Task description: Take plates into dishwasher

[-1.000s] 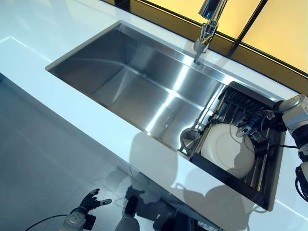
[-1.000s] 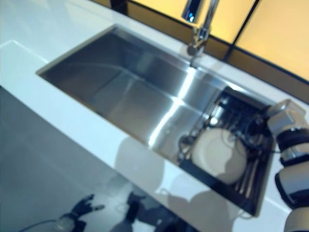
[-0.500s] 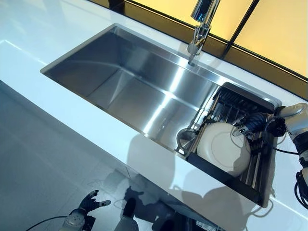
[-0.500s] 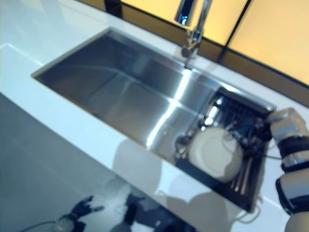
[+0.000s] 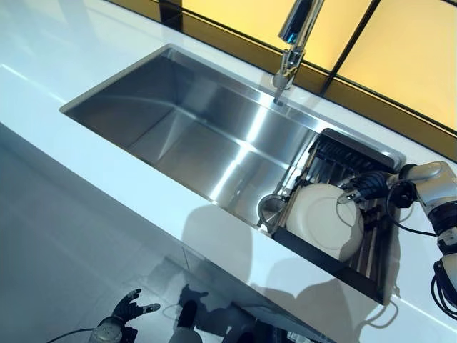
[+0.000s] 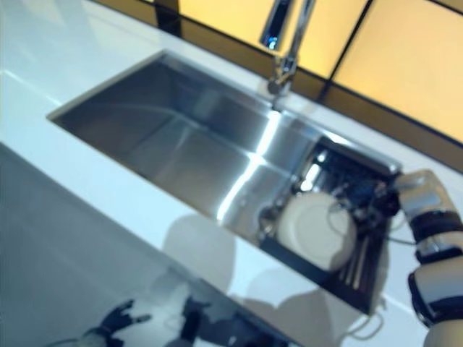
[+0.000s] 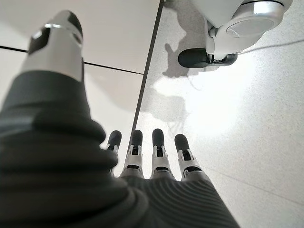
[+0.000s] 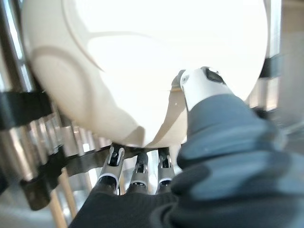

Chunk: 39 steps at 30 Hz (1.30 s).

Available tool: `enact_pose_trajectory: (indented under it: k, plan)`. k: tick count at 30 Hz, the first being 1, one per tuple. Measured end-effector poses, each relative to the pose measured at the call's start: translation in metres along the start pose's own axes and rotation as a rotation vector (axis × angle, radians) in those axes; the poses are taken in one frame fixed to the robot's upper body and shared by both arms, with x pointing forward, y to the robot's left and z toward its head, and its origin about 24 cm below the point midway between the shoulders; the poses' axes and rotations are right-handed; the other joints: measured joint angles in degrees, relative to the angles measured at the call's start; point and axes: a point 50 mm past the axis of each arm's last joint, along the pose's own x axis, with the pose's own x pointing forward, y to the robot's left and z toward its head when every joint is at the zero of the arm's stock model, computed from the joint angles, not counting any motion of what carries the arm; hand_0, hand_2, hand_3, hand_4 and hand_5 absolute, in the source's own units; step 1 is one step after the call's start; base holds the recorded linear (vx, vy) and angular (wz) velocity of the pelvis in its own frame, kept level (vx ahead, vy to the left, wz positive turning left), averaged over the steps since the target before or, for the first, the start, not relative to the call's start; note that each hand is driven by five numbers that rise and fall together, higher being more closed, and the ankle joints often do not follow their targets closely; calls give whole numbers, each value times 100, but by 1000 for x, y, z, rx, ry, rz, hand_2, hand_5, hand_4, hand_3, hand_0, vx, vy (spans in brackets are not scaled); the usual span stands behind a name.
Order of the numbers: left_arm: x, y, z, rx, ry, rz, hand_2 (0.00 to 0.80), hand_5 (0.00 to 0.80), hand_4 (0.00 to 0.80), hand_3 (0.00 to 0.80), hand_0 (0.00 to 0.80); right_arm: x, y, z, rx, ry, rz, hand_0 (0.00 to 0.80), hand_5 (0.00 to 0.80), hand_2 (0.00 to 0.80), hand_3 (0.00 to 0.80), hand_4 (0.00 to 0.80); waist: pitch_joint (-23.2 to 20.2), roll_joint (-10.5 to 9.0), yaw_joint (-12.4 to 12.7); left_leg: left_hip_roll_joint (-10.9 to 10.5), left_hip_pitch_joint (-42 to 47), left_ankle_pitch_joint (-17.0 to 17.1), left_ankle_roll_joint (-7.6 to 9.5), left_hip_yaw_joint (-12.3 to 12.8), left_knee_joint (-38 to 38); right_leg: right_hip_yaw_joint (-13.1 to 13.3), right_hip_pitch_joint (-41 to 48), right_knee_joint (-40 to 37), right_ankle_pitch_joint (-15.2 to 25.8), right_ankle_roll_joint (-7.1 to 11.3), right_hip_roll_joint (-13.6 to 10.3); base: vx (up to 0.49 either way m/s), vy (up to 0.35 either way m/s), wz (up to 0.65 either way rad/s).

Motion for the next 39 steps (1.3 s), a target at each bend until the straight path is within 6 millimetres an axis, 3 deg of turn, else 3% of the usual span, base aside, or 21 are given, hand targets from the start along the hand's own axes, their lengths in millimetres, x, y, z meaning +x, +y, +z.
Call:
enact_pose_trajectory:
  k: [8,18,29,39]
  plan:
    - [-3,-1,-9,32,23,-3,0,0,0,0,0,10,9,-5,23,-33,39,800,800,800,800,800,-183,-181,-4,1,57,0,1,72,-3,95,11,23,22,-20,-2,5,4,-4]
    - [-8,2,-25,15,76,13,0,0,0,0,0,14,19,3,-23,-87,97,800,800,800,800,800,-289,-196,-147,-3,174,0,2,168,-23,192,78,21,48,-22,2,11,11,-5]
    - [-9,1,-29,2,90,14,0,0,0,0,0,20,27,-8,4,-85,132,800,800,800,800,800,-544,-199,-167,4,189,6,10,228,-22,251,67,20,85,-16,3,0,9,-2]
    - [-16,-2,-46,-5,143,12,0,0,0,0,0,24,30,-13,0,-103,86,800,800,800,800,800,-597,-186,-303,4,308,27,40,347,-85,360,105,19,121,-1,-20,8,25,-5]
